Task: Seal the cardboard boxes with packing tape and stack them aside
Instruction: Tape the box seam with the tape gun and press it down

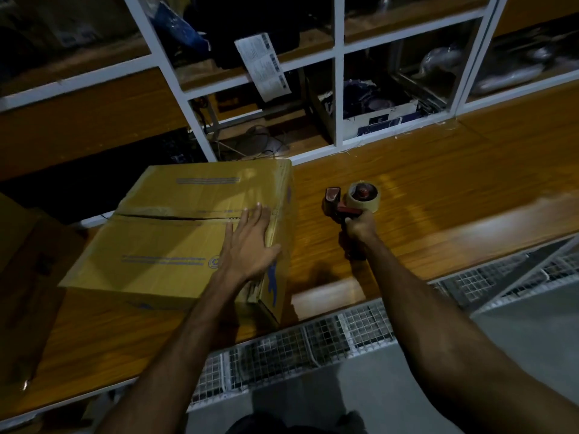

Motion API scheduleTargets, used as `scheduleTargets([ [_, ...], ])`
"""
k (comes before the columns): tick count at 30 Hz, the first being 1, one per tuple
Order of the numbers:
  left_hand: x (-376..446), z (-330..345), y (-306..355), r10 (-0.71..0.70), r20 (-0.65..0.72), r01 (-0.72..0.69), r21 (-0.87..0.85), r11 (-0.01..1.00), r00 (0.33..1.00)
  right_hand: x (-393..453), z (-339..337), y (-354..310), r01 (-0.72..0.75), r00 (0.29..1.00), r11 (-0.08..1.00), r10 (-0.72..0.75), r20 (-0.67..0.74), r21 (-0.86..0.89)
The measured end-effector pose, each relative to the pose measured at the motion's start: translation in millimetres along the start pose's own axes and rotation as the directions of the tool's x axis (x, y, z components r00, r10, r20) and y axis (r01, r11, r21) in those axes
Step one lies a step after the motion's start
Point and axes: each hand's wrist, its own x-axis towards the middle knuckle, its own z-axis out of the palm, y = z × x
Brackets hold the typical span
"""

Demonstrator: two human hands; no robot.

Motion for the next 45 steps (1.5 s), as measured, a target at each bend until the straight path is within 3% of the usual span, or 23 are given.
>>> scheduleTargets([
  [2, 0, 0, 0, 0.002, -0.009, -0.002, -0.005, 1.0, 1.0, -41, -7, -11, 0.083, 0.984, 0.981, -0.108, -0.14, -0.174],
  [4, 0, 1, -1, 0.005, -0.014, -0.005, -0.007, 1.0, 1.0, -74, 0, -17, 0.201, 0.922, 0.916, -0.296, -0.248, -0.349],
  [5, 0, 1, -2, 0.006, -0.018, -0.006, -0.006, 1.0, 1.0, -93, 6, -26, 0.287, 0.906, 0.905, -0.363, -0.218, -0.314],
  [7, 1, 3, -3, 0.009, -0.018, -0.009, -0.018, 1.0, 1.0, -123, 37, -43, 0.405, 0.914, 0.914, -0.405, -0.022, -0.007],
  [9, 1, 4, -4, 0.007, -0.007, -0.007, -0.061, 0.998, 1.0, -153, 69, -50, 0.35, 0.894, 0.903, -0.401, 0.198, 0.249],
  [11, 0, 5, -6, 0.009, 0.002, -0.009, -0.094, 0.996, 1.0, -167, 93, -45, 0.303, 0.875, 0.878, -0.41, 0.258, 0.37],
  [15, -1, 3, -9, 0.009, -0.006, -0.01, -0.165, 0.986, 1.0, -165, 97, -29, 0.307, 0.873, 0.91, -0.386, 0.3, 0.277],
  [21, 1, 2, -8, 0.02, -0.017, -0.023, -0.168, 0.986, 1.0, -149, 93, -24, 0.203, 0.896, 0.972, -0.234, 0.377, 0.123],
  [26, -1, -5, -27, 0.12, -0.01, -0.117, -0.292, 0.949, 0.993, -147, 96, -41, 0.057, 0.908, 0.93, -0.2, 0.367, 0.364],
  [30, -2, -11, -56, 0.145, -0.013, -0.14, -0.366, 0.92, 0.989, -140, 94, -46, 0.012, 0.884, 0.94, -0.169, 0.436, 0.341],
  [35, -2, -18, -139, -0.017, 0.035, 0.023, -0.188, 0.982, 0.999, -136, 97, -58, 0.001, 0.891, 0.973, -0.107, 0.441, 0.233],
  [40, 5, -31, -235, -0.246, 0.052, 0.244, 0.042, 0.969, 0.968, -141, 95, -69, 0.199, 0.902, 0.957, -0.263, 0.344, 0.21],
  [45, 17, -46, -294, -0.379, -0.078, 0.383, 0.048, 0.923, 0.922, -153, 90, -85, 0.4, 0.874, 0.913, -0.405, 0.269, 0.076],
])
